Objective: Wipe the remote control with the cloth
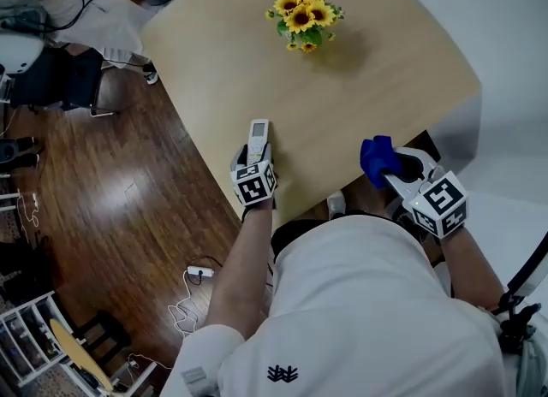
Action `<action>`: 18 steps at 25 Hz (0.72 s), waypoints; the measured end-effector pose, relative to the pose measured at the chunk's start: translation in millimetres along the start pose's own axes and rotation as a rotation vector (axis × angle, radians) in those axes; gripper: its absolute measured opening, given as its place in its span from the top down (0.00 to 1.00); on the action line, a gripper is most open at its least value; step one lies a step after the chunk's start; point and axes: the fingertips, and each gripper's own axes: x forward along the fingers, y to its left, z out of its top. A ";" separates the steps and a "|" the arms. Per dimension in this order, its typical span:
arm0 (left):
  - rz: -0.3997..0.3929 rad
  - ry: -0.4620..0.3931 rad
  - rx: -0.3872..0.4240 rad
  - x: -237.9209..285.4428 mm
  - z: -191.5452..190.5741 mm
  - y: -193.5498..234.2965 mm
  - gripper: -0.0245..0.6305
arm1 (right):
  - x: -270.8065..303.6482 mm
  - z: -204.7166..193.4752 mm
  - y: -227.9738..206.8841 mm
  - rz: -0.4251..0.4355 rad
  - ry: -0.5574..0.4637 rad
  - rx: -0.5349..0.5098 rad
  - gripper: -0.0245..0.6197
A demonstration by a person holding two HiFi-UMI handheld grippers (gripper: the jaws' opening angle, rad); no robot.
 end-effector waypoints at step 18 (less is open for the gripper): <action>0.090 0.069 0.079 -15.6 -15.2 0.7 0.49 | -8.3 -7.3 -12.9 0.082 -0.055 -0.010 0.82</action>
